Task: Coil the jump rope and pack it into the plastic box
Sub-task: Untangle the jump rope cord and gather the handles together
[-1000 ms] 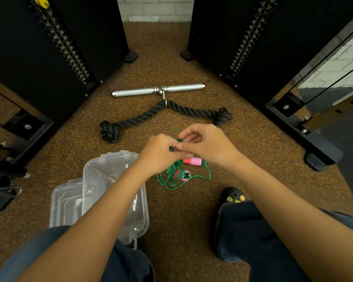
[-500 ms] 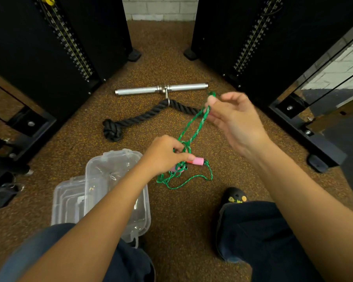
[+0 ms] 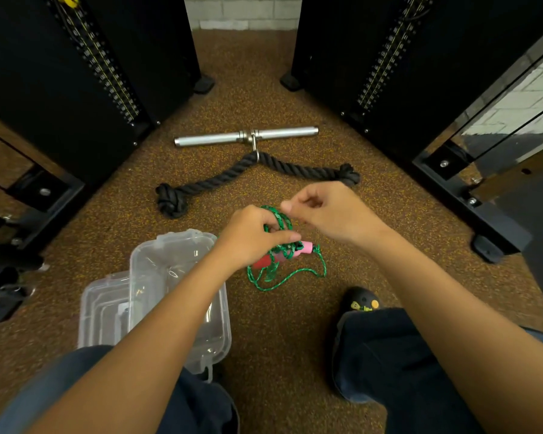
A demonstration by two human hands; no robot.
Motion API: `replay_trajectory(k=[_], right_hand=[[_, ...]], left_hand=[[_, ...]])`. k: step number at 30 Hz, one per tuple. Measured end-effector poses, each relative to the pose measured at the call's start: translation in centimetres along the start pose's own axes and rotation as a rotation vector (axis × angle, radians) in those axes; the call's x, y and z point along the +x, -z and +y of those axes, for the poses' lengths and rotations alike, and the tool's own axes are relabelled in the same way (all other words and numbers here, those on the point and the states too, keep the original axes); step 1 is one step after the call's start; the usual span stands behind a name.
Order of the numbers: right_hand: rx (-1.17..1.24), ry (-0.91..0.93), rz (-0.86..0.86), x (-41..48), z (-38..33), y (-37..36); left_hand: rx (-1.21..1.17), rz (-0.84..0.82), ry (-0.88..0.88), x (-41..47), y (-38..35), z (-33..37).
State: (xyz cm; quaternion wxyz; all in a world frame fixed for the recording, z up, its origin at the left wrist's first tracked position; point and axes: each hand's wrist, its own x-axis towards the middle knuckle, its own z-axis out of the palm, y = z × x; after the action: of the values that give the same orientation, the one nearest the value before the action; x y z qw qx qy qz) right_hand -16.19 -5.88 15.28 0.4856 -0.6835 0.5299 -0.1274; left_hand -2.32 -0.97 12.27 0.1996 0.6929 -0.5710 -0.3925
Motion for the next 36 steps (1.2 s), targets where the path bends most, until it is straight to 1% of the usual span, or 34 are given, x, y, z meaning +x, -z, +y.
replay_trajectory(k=[1,3,6,8,11,15,19,23,26,29,33,35,36], right_hand=[[-0.076,0.019,-0.008,-0.1,0.1,-0.2],[-0.153,0.056,0.02,-0.2,0.2,-0.6],[-0.216,0.117,0.049,-0.3,-0.2,-0.6],[-0.205,0.146,0.061,-0.3,-0.4,-0.2],[-0.125,0.139,0.026,-0.3,-0.4,0.2],[-0.023,0.109,0.024,-0.3,-0.5,0.8],[0.201,0.085,0.045,-0.1,-0.7,1.7],[0.386,0.077,0.028,0.0,-1.0,2.0],[0.531,0.067,0.034,0.1,-1.3,2.5],[0.594,0.063,0.041,0.1,-1.4,2.9],[0.646,0.053,0.021,0.2,-1.4,3.1],[0.682,0.047,-0.003,0.2,-1.4,3.1],[0.689,0.048,-0.013,0.1,-1.4,3.2]], left_hand=[[-0.023,0.001,-0.02,0.1,0.0,0.0],[-0.035,-0.007,-0.076,0.1,0.0,0.1],[-0.052,-0.013,-0.098,0.1,-0.1,0.1],[-0.078,0.01,-0.085,0.2,-0.1,0.0],[-0.115,0.034,-0.122,0.5,0.1,-0.3],[-0.175,-0.021,-0.168,0.5,0.1,-0.4],[-0.288,-0.061,-0.176,0.5,-0.1,-0.4],[-0.321,-0.034,-0.195,0.6,0.0,-0.4],[-0.284,-0.028,-0.189,0.5,0.0,-0.2],[-0.288,-0.022,-0.221,0.3,0.0,0.0],[-0.431,-0.028,-0.187,0.1,0.1,0.2],[-0.535,-0.1,-0.122,0.1,0.3,0.3],[-0.619,-0.176,-0.081,0.0,0.5,0.4]])
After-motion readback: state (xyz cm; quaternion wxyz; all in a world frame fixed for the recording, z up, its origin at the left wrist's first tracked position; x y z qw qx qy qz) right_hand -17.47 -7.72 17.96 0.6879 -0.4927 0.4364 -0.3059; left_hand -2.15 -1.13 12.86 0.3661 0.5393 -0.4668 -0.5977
